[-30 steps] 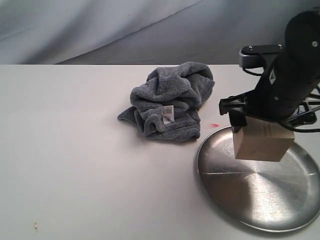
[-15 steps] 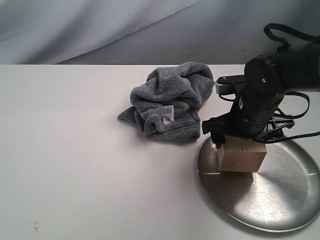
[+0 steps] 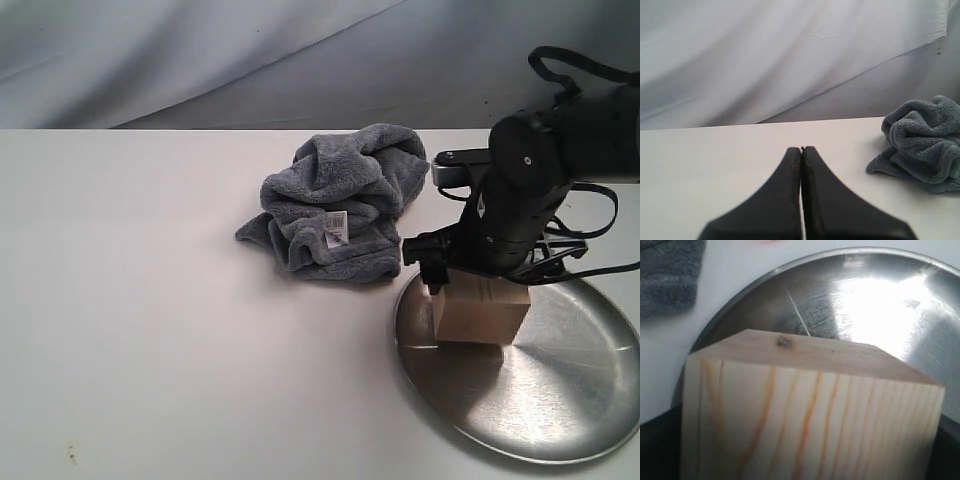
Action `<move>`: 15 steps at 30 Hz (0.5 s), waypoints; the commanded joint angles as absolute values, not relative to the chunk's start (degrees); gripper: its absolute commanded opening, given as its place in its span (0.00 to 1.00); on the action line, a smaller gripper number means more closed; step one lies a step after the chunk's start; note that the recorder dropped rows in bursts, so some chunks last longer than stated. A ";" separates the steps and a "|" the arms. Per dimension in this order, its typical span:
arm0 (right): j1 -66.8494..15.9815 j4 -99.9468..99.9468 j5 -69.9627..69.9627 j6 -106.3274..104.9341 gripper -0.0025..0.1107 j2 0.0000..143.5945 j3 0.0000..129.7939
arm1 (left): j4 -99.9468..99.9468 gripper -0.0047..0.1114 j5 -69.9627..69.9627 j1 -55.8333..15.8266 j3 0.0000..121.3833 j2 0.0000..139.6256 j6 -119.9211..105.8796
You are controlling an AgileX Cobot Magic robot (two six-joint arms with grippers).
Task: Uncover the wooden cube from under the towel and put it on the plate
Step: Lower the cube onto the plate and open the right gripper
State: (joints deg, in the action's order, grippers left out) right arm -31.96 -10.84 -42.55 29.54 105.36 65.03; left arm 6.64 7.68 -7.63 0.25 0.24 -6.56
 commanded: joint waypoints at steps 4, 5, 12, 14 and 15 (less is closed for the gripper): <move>-31.88 -10.04 -43.35 29.73 0.70 104.91 65.40 | 6.74 0.04 7.50 -7.91 0.00 0.00 -6.41; -31.88 -10.04 -43.75 30.01 0.73 104.91 65.40 | 6.74 0.04 7.50 -7.91 0.00 0.00 -6.41; -31.88 -9.93 -45.73 30.24 0.83 104.91 65.40 | 6.74 0.04 7.50 -7.91 0.00 0.00 -6.41; -31.88 -9.93 -46.54 30.24 0.83 104.91 65.40 | 6.74 0.04 7.50 -7.91 0.00 0.00 -6.41; -31.88 -9.93 -46.82 30.24 0.83 104.91 65.40 | 6.74 0.04 7.50 -7.91 0.00 0.00 -6.41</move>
State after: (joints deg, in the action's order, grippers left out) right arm -31.96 -10.23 -45.64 29.91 105.36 65.03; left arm 6.64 7.68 -7.63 0.25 0.24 -6.56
